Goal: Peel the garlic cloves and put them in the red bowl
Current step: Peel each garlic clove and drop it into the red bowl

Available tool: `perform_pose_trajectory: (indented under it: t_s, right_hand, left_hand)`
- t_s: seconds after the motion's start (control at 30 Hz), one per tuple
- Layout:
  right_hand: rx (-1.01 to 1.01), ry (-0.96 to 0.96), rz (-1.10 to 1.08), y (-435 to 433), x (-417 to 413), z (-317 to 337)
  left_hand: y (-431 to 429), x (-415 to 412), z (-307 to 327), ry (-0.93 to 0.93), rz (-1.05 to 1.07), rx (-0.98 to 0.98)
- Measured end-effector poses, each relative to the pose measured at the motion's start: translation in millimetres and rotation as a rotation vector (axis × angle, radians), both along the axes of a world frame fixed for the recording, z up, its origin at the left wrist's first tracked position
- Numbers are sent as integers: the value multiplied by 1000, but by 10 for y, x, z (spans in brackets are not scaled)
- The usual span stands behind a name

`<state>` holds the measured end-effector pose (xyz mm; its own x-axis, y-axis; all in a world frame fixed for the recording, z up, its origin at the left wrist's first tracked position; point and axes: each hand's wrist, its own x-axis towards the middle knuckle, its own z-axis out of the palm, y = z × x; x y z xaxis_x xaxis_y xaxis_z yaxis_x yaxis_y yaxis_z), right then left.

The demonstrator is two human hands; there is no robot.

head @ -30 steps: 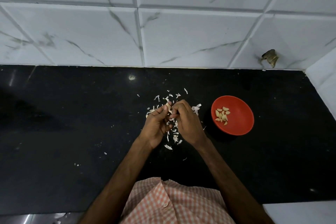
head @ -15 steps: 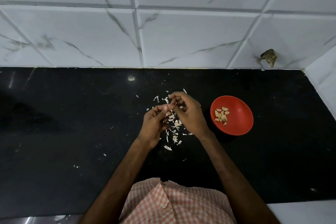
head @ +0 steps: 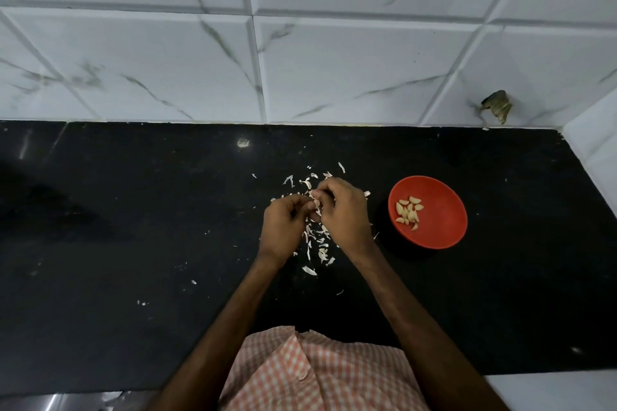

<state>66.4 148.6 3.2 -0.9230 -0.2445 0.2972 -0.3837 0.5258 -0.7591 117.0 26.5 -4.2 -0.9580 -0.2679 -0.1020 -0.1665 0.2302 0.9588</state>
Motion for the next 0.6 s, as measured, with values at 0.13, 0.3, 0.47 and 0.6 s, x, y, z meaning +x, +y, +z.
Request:
perform_pose_trajectory:
  t_s: [0.13, 0.3, 0.47, 0.6]
  right_hand:
    - [-91, -96, -14, 25, -23, 39]
    - [-34, -32, 156, 100, -6, 83]
    - [47, 63, 156, 52, -21, 34]
    - [54, 89, 128, 21, -39, 19]
  left_hand:
    - [37, 23, 59, 14, 72, 174]
    - [22, 16, 85, 45, 117, 185]
    - [40, 33, 42, 30, 161, 175]
    - [66, 43, 51, 34, 181, 229]
